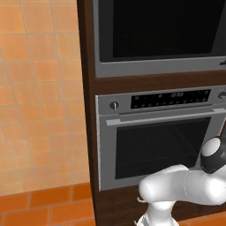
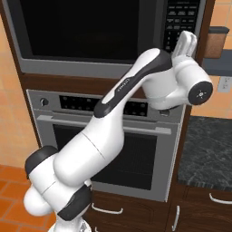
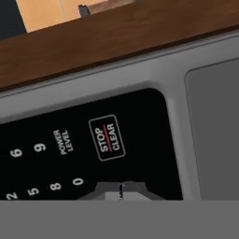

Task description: Open the microwave, place the bowl with waffle inside the microwave, then close the microwave door and turn it on.

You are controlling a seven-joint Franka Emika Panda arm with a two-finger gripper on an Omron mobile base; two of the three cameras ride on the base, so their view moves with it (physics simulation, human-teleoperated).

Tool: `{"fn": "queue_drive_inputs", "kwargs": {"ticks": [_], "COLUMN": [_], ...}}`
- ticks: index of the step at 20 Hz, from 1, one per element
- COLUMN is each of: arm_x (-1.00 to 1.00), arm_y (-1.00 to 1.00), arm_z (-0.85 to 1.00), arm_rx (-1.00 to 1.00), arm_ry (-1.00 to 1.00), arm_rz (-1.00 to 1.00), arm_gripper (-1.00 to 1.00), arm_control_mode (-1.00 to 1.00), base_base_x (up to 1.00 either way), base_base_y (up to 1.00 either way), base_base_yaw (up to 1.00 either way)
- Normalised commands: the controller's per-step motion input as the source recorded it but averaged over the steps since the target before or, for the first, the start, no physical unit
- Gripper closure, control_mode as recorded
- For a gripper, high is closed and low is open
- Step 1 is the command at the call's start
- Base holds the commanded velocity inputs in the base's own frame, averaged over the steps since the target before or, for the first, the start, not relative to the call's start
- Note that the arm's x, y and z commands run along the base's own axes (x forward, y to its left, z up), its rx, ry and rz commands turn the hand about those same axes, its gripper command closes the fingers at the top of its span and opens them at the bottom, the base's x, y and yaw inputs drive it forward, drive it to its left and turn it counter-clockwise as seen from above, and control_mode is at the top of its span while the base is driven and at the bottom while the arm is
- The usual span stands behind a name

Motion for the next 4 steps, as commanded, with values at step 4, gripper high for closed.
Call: {"fn": "queue_drive_inputs", "kwargs": {"ticks": [4], "arm_x": [0.13], "arm_y": [-0.01], "arm_z": [-0.10], "arm_rx": [0.00], "arm_ry": [0.00], "arm_rz": [0.00], "arm_gripper": [1.00], "arm_control_mode": [-1.00], "base_base_x": [0.00], "base_base_y": [0.00], "base_base_yaw": [0.00]}}
